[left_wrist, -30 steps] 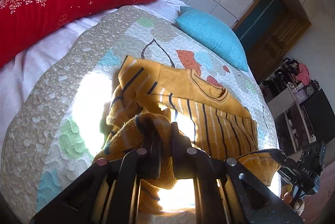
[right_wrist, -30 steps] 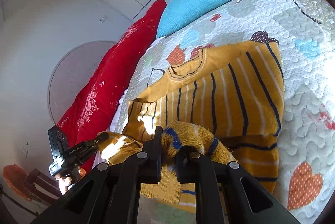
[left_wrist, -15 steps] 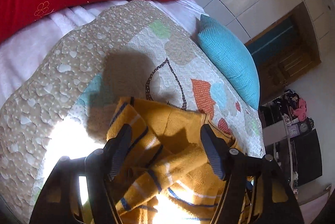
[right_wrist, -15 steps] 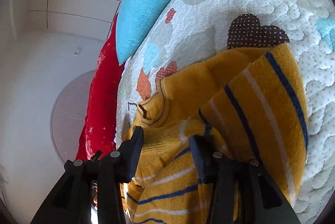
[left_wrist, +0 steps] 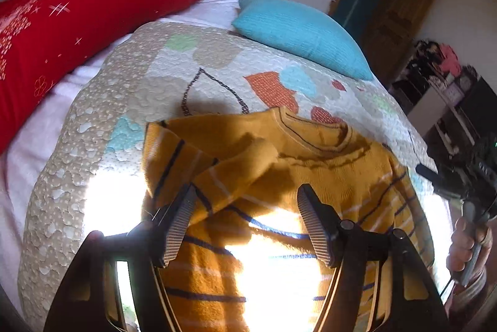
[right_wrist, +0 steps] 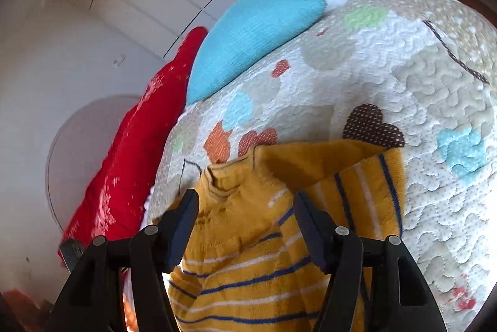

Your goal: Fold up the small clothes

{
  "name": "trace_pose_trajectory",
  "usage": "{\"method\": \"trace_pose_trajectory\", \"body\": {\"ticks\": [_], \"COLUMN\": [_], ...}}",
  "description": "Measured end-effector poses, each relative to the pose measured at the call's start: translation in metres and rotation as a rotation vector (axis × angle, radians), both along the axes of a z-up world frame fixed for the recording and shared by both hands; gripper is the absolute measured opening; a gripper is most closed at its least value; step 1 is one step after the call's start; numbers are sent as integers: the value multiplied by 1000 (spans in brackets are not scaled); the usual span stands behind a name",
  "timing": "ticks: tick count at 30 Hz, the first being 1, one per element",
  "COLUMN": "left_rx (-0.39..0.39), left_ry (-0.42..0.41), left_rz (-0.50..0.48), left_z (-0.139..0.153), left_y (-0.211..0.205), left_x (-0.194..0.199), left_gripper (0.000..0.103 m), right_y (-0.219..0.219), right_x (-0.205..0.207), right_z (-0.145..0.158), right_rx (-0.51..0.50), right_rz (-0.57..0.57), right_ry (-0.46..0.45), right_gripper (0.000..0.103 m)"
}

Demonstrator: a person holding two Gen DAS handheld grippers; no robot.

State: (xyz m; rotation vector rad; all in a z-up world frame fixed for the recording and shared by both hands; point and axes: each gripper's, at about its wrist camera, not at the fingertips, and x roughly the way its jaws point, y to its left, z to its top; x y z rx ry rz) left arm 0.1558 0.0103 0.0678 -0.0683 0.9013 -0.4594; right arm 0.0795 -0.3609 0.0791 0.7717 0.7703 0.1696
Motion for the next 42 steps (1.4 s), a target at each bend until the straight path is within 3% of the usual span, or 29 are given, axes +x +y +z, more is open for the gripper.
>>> {"method": "trace_pose_trajectory", "body": {"ticks": [3, 6, 8, 12, 16, 20, 24, 31, 32, 33, 34, 36, 39, 42], "left_rx": [45, 82, 129, 72, 80, 25, -13, 86, 117, 162, 219, 282, 259, 300], "left_ry": [38, 70, 87, 185, 162, 163, 151, 144, 147, 149, 152, 126, 119, 46], "left_rz": [-21, 126, 238, 307, 285, 279, 236, 108, 101, 110, 133, 191, 242, 294], "left_z": [-18, -33, -41, -60, -50, -29, -11, -33, -40, -46, -51, -54, -45, -27], "left_y": [-13, 2, 19, 51, 53, 67, 84, 89, 87, 85, 86, 94, 113, 122], "left_x": [7, 39, 62, 91, 83, 67, 37, -27, -32, -35, -35, -36, -42, -63], "left_gripper": [67, 67, 67, 72, 72, 72, 73, 76, 76, 76, 76, 75, 75, 75], "right_y": [35, 47, 40, 12, 6, 2, -4, -1, 1, 2, 1, -7, -13, 2], "right_x": [11, 29, 44, 64, 69, 42, -12, -104, -111, -115, -118, -121, -126, -131], "right_z": [-7, -28, -44, -66, -60, -29, -3, -28, -36, -44, -51, -60, -54, -34], "right_rx": [-65, -148, -211, -139, -123, -181, -279, -333, -332, -318, -317, -373, -404, -552], "right_rz": [132, 143, 89, 4, -20, -24, 8, 58, 68, 81, 72, 11, -57, -86], "right_ry": [28, 98, 152, 168, 190, 144, 116, 151, 158, 174, 199, 238, 252, 250], "right_gripper": [57, 57, 57, 56, 56, 64, 68, 67, 50, 25, 21, 22, 34, 41]}}
